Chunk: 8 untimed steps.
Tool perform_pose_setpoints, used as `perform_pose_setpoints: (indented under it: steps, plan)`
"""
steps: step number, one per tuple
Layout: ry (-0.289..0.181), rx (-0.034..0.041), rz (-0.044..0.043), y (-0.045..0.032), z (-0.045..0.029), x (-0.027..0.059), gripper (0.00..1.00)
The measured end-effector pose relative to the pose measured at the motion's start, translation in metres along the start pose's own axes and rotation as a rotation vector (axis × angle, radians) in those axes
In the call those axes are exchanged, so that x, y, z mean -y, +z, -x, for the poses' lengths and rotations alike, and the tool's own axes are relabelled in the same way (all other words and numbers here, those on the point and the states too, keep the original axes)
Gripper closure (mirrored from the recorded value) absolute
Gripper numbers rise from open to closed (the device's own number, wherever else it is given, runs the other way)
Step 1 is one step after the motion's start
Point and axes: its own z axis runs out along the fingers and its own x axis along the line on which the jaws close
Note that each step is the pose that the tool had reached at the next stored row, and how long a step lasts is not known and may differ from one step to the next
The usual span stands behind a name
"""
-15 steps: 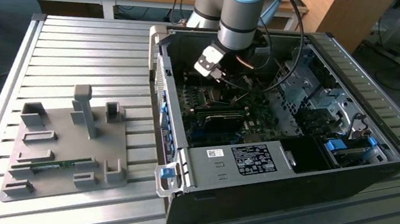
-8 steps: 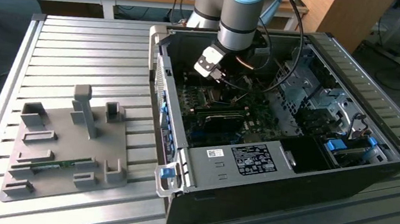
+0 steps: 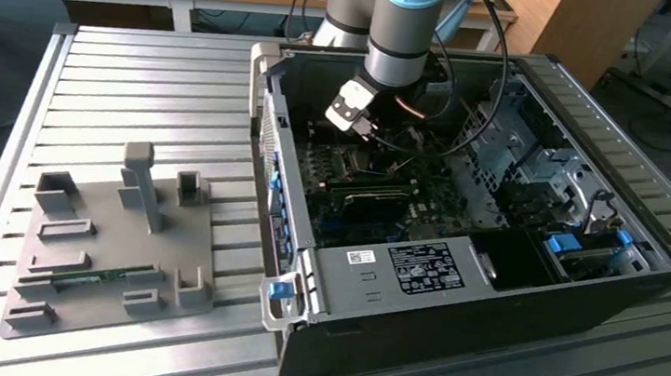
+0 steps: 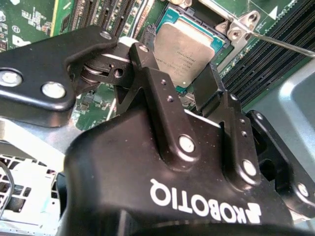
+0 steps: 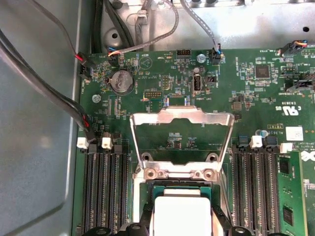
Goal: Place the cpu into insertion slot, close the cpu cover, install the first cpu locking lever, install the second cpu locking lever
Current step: 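Place the cpu into insertion slot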
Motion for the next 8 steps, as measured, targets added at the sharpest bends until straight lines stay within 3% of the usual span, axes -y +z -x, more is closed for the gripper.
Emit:
perform_pose_setpoints:
  steps: [8]
  plan:
    - [0.0,-0.0001,0.0,0.0004,0.0,0.0,0.46]
